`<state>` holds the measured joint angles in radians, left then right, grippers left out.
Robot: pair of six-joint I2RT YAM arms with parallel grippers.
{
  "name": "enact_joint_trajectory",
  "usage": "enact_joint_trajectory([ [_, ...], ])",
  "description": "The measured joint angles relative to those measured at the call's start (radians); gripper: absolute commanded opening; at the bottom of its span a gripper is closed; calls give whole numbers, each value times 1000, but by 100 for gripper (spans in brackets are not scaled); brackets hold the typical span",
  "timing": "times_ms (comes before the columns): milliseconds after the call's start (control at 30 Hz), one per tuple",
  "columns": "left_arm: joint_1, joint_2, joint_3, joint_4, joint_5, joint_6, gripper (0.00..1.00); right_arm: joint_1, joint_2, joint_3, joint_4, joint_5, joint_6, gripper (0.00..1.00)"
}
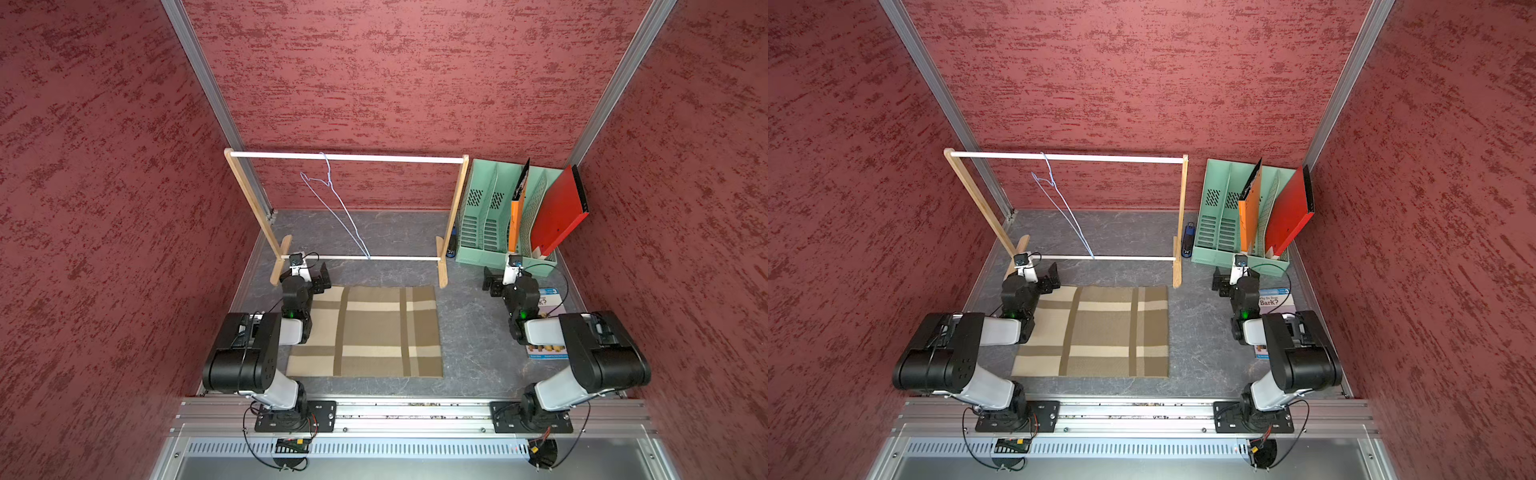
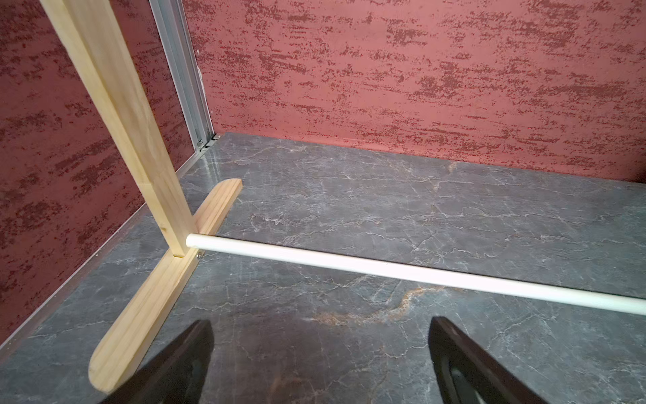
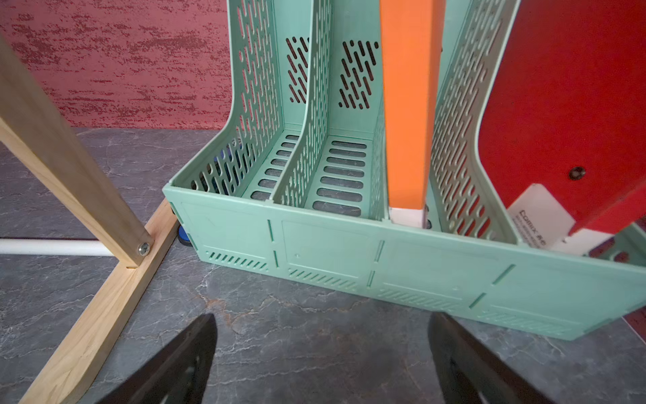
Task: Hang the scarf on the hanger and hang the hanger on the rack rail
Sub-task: Pick up the hanger from the clothesline.
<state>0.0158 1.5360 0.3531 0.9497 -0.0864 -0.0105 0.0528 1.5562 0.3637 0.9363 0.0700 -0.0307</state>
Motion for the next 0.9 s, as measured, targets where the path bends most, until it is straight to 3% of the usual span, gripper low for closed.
enact_joint_trajectory([
  [633,0,-14,-2,-9,-2,0,100,-2,-27,0,-37,-3,1,99],
  [733,-4,-114,-14,-71,-27,-3,100,-3,-152,9,-164,5,13,99],
  [900,-11,-431,2,-273,-100,-69,100,-3,-390,96,-383,4,76,99],
])
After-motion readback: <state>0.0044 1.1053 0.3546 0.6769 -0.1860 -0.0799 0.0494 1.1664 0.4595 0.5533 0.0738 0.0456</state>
